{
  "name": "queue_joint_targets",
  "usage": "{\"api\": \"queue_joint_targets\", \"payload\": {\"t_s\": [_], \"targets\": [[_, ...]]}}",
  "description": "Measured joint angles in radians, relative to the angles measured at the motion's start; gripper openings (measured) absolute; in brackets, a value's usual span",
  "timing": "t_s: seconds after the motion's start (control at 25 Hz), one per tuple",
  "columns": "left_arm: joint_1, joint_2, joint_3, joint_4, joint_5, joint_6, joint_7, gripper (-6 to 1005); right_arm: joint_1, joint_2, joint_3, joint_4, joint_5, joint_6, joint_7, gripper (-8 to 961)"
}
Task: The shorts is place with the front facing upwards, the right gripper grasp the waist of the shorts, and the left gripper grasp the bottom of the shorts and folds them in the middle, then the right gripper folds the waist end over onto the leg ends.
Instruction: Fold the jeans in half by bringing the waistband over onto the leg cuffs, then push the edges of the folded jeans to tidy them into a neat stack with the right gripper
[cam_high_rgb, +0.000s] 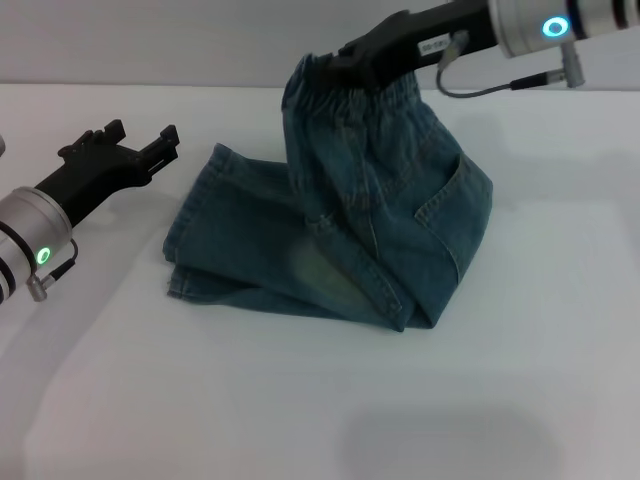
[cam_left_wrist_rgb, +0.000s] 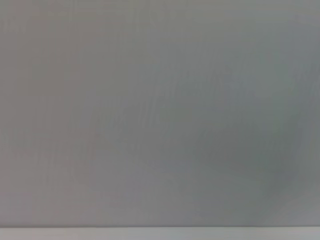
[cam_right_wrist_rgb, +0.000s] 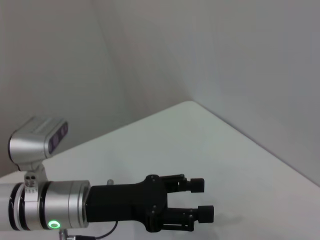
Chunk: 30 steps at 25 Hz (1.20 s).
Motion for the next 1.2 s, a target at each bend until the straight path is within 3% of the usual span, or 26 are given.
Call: {"api": "queue_joint_targets", "payload": {"t_s": [0.2,0.44,0.88,1.08,1.2], "targets": [[-0.009,-0.001,0.001,-0.029,-0.009,0.008,0.021,800,0.013,0.01,-0.03,0.008,0.0,0.024,-0.004,24],[-0.044,-0.002,0.0,-0.092,-0.016,0.015,0.048,800,0.017,0.024,-0.091,0.011,0.004,0.055,-0.028,210],[-0.083,0.0,-0.003,-0.145,-0.018,0.018,0.103,800,0.02,0.051,-0.102,0.039,0.023,0.038,-0.074,446],[-0.084,0.003,-0.013,-0.139,-0.018,0.018,0.108,800,-0.011,0.052,-0.099,0.101,0.047,0.0,-0.07,656],[-0.086,0.005,-0.023,-0.136,-0.018,0.018,0.117,800,-0.049,0.052,-0.1,0.123,0.049,-0.023,-0.062,658]]}}
